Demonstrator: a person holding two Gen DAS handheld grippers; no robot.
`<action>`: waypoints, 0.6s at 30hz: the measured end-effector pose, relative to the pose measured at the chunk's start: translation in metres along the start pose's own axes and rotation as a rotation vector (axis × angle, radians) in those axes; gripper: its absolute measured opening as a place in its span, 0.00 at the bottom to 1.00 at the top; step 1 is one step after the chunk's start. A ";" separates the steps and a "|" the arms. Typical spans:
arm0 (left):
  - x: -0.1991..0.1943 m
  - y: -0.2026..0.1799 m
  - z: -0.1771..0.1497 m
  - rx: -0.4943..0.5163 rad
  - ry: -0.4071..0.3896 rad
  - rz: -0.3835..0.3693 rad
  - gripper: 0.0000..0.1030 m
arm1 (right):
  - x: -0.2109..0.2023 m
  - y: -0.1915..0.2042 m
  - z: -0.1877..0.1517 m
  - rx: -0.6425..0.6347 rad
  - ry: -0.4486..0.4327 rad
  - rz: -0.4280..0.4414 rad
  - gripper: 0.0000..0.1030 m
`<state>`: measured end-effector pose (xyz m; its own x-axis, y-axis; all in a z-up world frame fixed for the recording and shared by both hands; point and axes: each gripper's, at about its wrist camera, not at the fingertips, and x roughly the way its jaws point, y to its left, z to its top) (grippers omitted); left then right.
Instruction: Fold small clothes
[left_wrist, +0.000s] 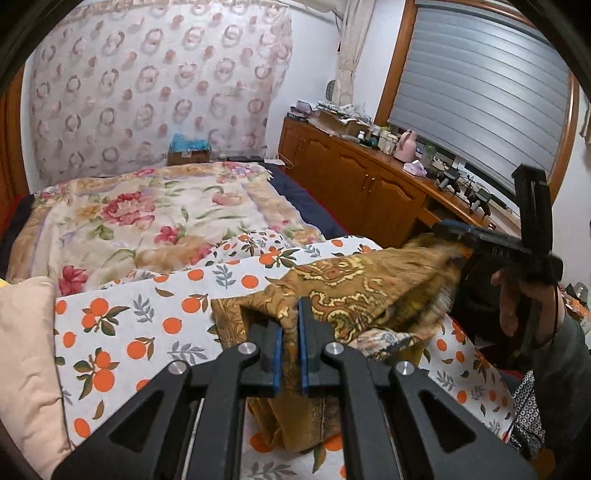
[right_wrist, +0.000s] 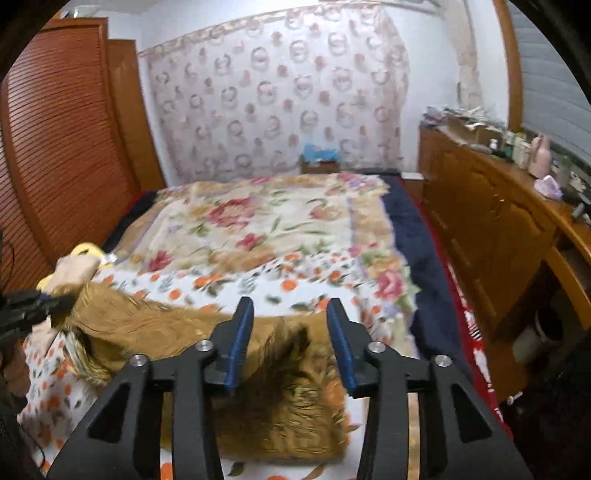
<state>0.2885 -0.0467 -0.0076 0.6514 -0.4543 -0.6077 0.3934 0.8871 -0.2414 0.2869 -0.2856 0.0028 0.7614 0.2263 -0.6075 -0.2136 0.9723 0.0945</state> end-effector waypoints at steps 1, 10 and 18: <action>0.002 0.004 0.000 -0.010 0.009 0.002 0.08 | -0.002 -0.004 0.001 0.000 -0.007 -0.012 0.44; -0.014 0.012 0.001 0.037 -0.001 0.020 0.42 | 0.000 -0.005 -0.029 -0.109 0.062 0.055 0.48; 0.004 0.037 -0.024 0.012 0.096 0.043 0.43 | 0.062 0.015 -0.027 -0.206 0.150 0.096 0.48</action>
<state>0.2902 -0.0135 -0.0375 0.6028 -0.4057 -0.6871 0.3745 0.9042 -0.2054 0.3143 -0.2589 -0.0552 0.6355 0.2910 -0.7151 -0.4125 0.9109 0.0041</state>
